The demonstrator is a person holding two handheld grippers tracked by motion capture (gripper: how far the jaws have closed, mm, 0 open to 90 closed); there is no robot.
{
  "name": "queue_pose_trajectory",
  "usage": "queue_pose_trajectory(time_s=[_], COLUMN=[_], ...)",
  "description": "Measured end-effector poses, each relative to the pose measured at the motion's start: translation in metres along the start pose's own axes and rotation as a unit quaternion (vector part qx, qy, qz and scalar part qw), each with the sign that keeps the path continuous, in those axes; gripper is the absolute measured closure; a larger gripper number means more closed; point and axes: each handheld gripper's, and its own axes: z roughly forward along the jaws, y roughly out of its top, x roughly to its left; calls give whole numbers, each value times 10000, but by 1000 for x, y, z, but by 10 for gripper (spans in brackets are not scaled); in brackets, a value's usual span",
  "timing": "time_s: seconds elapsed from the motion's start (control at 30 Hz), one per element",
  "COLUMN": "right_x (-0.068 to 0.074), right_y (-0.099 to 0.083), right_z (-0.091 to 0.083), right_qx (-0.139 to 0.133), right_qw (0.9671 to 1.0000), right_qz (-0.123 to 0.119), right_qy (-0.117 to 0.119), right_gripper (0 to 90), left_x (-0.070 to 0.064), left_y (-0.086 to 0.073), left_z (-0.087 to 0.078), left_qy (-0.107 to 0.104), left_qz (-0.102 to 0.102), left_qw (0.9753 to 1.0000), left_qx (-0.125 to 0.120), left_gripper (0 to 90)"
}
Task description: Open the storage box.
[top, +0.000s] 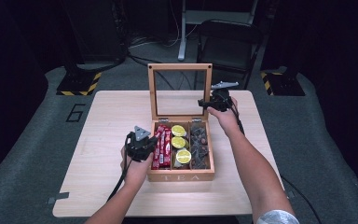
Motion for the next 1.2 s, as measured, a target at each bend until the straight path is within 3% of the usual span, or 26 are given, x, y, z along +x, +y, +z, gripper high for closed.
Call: queue_pose_trajectory(time_s=[0.13, 0.43, 0.67, 1.0, 1.2], right_x=[0, 2, 3, 4, 4], right_y=[0, 1, 1, 5, 5], right_z=[0, 1, 0, 2, 3], right_qx=[-8, 4, 41, 108, 90], right_qw=[10000, 10000, 10000, 9999, 9999], right_qz=[46, 45, 45, 23, 3], right_qy=[35, 24, -4, -60, -51], right_gripper=[459, 420, 417, 404, 397], left_x=[10, 38, 60, 83, 100], left_y=[2, -2, -5, -16, -24], left_z=[-9, -21, -23, -28, -32], left_qy=[52, 382, 675, 941, 1089], left_qz=[-95, -194, -330, -593, -643], left_qw=[9999, 9991, 9972, 9938, 9920], left_qx=[-53, -4, -6, -54, 3], left_gripper=[852, 852, 852, 852, 852])
